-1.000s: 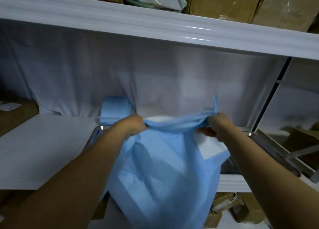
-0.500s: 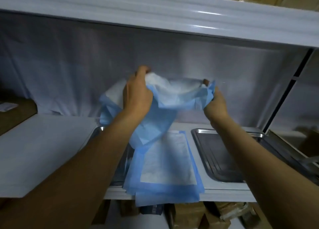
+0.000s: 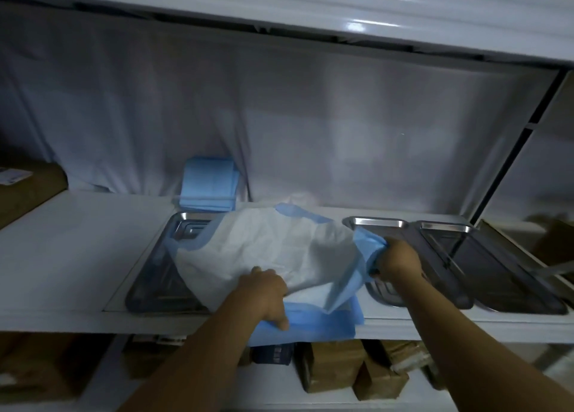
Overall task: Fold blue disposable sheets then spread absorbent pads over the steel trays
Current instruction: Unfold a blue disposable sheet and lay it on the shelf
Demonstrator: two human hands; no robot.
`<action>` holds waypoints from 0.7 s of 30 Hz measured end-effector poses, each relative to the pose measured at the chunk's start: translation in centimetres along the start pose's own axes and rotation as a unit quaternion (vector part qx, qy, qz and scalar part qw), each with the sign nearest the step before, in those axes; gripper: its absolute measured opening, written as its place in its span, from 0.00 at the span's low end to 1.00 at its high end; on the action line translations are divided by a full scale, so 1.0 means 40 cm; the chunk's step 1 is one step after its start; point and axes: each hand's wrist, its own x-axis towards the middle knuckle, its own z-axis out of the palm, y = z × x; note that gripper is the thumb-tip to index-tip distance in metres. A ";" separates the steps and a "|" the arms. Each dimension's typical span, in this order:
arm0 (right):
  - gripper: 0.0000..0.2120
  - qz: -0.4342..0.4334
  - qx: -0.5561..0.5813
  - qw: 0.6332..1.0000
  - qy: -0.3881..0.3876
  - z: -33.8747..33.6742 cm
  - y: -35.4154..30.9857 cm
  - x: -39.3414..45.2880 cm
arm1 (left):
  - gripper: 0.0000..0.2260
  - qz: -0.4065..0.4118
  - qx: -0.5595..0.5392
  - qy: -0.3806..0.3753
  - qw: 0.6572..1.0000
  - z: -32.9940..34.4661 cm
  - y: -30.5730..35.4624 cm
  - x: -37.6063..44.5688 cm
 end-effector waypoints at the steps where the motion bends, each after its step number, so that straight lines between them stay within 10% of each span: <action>1: 0.14 -0.002 0.012 0.999 0.045 -0.001 -0.004 0.001 | 0.25 0.016 -0.023 0.037 0.999 -0.003 0.010 0.002; 6: 0.15 0.009 0.081 0.988 0.129 -0.001 -0.028 -0.013 | 0.17 0.083 -0.248 0.081 0.962 0.025 0.053 0.004; 12: 0.15 0.004 -0.015 0.995 0.099 -0.009 -0.072 0.002 | 0.37 0.119 -0.393 0.035 0.911 0.057 0.050 0.016; 17: 0.19 -0.166 0.107 0.977 0.081 0.031 -0.222 -0.012 | 0.32 0.014 -0.719 0.044 0.694 0.005 0.034 0.012; 21: 0.21 -0.342 0.254 0.900 -0.090 0.102 -0.331 -0.077 | 0.29 -0.006 -0.869 0.090 0.486 0.000 -0.019 0.037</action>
